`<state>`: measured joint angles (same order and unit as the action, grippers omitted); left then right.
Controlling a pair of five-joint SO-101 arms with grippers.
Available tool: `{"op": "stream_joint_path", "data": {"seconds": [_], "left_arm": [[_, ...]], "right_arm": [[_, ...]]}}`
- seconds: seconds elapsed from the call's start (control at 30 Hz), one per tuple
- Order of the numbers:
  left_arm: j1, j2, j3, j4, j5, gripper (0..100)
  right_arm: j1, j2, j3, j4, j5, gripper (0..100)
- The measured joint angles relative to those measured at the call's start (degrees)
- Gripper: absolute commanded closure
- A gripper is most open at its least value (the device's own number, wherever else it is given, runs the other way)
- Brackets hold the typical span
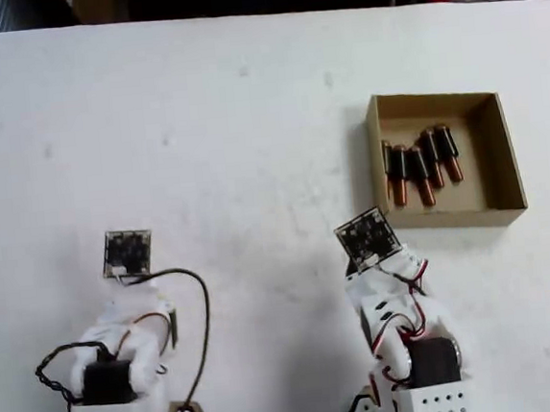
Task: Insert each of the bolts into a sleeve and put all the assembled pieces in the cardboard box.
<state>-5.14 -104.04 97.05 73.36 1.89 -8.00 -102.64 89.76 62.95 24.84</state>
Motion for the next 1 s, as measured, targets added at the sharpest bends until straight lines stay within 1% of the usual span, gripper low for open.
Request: {"op": "stream_joint_path", "data": {"seconds": [0.1,0.27,0.4,0.77,0.93,1.0], "left_arm": [[0.0,0.0,0.0,0.0,0.0,98],[0.0,0.0,0.0,0.0,0.0,98],[0.0,0.0,0.0,0.0,0.0,98],[0.0,0.0,0.0,0.0,0.0,98],[0.0,0.0,0.0,0.0,0.0,98],[0.0,0.0,0.0,0.0,0.0,98]], "right_arm": [[0.09,0.0,0.44,0.0,-0.35,98.1],[3.69,0.0,2.29,0.0,-5.89,98.1],[4.04,0.0,5.45,0.0,-6.77,98.1],[4.4,0.0,6.59,0.18,-6.86,98.1],[4.4,0.0,6.59,7.65,-6.86,98.1],[4.4,0.0,6.59,8.79,-6.86,98.1]]}}
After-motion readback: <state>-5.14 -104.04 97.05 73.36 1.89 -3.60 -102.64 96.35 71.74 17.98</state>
